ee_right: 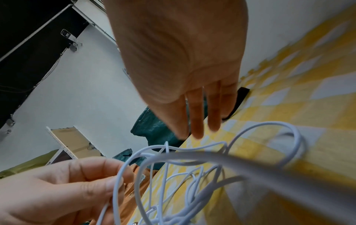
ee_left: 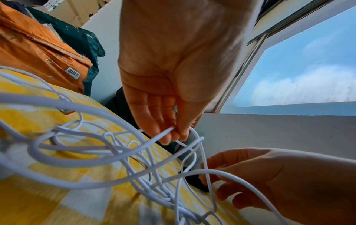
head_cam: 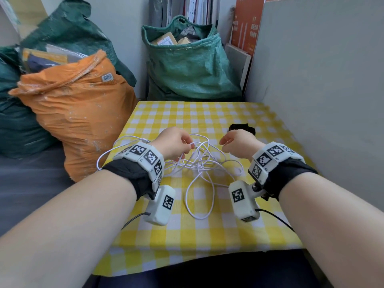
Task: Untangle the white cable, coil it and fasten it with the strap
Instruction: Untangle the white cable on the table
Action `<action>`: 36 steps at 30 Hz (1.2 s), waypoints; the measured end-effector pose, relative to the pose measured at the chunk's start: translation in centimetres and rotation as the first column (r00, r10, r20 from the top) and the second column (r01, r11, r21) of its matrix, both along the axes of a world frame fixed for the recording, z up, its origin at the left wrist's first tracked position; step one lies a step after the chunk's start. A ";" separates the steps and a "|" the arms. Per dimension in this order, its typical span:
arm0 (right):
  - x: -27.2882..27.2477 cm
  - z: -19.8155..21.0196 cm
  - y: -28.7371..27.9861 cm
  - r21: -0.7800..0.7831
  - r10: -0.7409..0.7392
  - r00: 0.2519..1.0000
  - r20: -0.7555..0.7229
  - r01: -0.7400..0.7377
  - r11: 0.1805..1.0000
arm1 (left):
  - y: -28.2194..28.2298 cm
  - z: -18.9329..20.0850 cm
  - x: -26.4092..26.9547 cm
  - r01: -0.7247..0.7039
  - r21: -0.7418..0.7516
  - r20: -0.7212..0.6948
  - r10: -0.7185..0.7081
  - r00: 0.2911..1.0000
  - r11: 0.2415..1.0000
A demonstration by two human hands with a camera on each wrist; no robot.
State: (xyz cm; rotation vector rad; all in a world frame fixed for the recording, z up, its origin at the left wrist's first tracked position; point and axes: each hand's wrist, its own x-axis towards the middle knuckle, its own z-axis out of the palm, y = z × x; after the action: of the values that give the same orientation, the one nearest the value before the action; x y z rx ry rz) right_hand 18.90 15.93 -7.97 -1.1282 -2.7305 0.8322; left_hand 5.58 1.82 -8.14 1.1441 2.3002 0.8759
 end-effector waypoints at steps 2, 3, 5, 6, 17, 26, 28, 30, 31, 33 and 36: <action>0.1 0.0 -0.5 -0.131 0.095 0.995 -0.023 -0.097 0.987 | 0.1 0.2 0.1 0.004 0.005 0.003 -0.004 1.000 1.000; 0.1 0.2 -0.9 -0.179 0.138 0.990 -0.022 -0.140 0.974 | 0.1 0.3 0.3 0.008 0.012 0.007 -0.008 1.000 1.000; 0.0 0.3 -1.3 -0.222 0.196 0.981 -0.014 -0.194 0.955 | 0.2 0.6 0.4 0.014 0.021 0.014 -0.015 1.000 1.000; -0.1 0.4 -1.5 -0.228 0.209 0.978 -0.015 -0.207 0.951 | 0.2 0.7 0.5 0.018 0.018 0.015 -0.018 1.000 1.000; -0.1 4.2 -1.5 0.085 0.078 0.890 -0.450 -0.045 0.995 | 1.3 3.9 1.9 0.163 0.151 -0.150 -0.141 0.979 0.975; 1.2 5.5 0.8 0.115 -0.276 0.785 -0.554 0.401 0.909 | -0.4 5.0 0.6 0.063 -0.037 -0.192 -0.069 0.979 0.997; 1.0 5.4 0.3 0.182 -0.192 0.843 -0.502 0.320 0.930 | -0.3 5.6 1.0 0.094 -0.007 -0.226 -0.093 0.970 0.996; 0.5 5.7 -1.0 0.326 0.009 0.892 -0.453 0.156 0.933 | 0.2 6.1 1.4 0.149 -0.005 -0.275 -0.145 0.951 0.989; 0.2 5.9 -1.8 0.395 0.133 0.901 -0.413 0.045 0.918 | 0.5 6.3 1.5 0.173 0.025 -0.272 -0.159 0.949 0.985; -0.3 6.2 -3.1 0.460 0.327 0.881 -0.342 -0.146 0.876 | 0.9 6.6 1.8 0.192 0.139 -0.198 -0.163 0.967 0.972; -0.6 6.1 -2.8 0.334 0.273 0.861 -0.429 -0.130 0.934 | 1.0 6.6 1.7 0.144 0.254 -0.126 -0.115 0.985 0.956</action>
State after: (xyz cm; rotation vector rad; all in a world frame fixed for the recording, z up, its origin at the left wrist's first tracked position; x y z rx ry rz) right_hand 18.25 13.09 -1.91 -0.4982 -2.4671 0.5882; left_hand 7.26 2.87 -1.59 1.4716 2.2108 1.1173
